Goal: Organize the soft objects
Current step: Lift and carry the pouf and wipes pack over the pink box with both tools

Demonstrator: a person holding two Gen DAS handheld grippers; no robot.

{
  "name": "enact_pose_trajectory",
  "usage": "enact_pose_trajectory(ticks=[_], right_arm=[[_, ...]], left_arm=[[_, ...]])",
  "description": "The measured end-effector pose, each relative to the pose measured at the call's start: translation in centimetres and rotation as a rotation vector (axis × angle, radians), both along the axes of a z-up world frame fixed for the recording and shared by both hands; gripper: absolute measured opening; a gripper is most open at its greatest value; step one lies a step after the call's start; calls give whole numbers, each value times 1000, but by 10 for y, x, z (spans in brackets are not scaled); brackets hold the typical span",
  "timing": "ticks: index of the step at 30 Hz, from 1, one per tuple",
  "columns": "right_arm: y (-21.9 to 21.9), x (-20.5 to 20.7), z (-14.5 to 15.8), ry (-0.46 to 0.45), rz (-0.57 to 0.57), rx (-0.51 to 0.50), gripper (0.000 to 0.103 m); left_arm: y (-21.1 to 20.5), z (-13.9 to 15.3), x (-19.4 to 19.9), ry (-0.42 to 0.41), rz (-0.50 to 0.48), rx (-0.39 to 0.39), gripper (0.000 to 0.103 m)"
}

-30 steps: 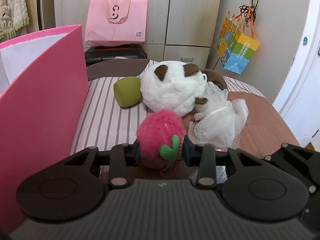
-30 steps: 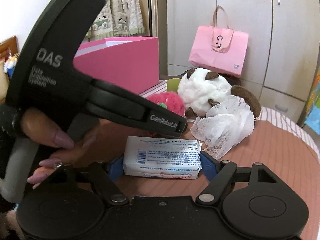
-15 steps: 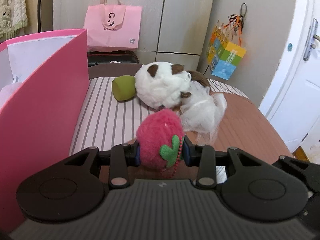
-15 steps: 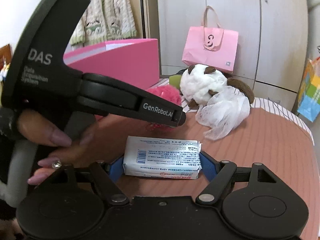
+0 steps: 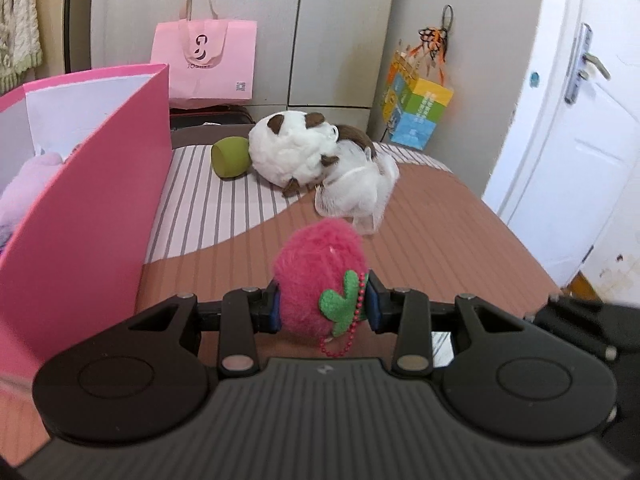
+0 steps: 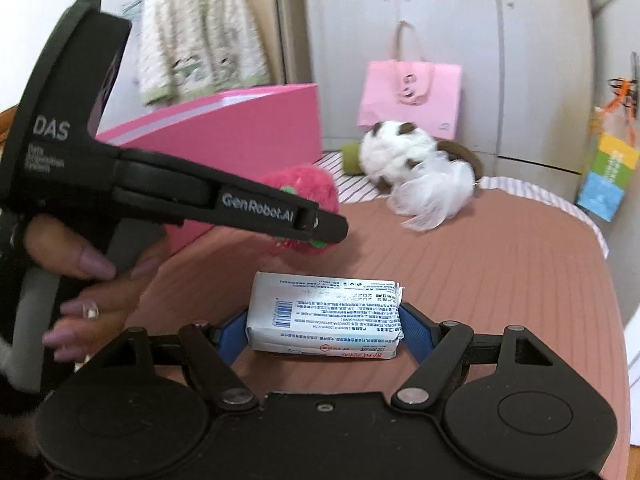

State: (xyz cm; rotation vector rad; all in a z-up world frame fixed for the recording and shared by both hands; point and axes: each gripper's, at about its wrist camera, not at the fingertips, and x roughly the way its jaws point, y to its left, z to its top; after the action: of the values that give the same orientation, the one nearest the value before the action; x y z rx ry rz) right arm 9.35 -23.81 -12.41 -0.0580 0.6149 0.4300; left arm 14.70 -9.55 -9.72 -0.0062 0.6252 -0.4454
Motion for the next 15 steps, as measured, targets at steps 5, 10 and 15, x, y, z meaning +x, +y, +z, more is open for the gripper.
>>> enact_pose_trajectory(ticks=[5,10,15], right_arm=[[0,-9,0,4,-1,-3,82],[2,-23,6,-13,-20,17,82],[7,-31,19,30,-9,42,82]], left_arm=[[22,0,-23,46,-14,-25,37],[43,13,-47,28,-46,-2,37],[70,24,-60,72,-40,51,37]])
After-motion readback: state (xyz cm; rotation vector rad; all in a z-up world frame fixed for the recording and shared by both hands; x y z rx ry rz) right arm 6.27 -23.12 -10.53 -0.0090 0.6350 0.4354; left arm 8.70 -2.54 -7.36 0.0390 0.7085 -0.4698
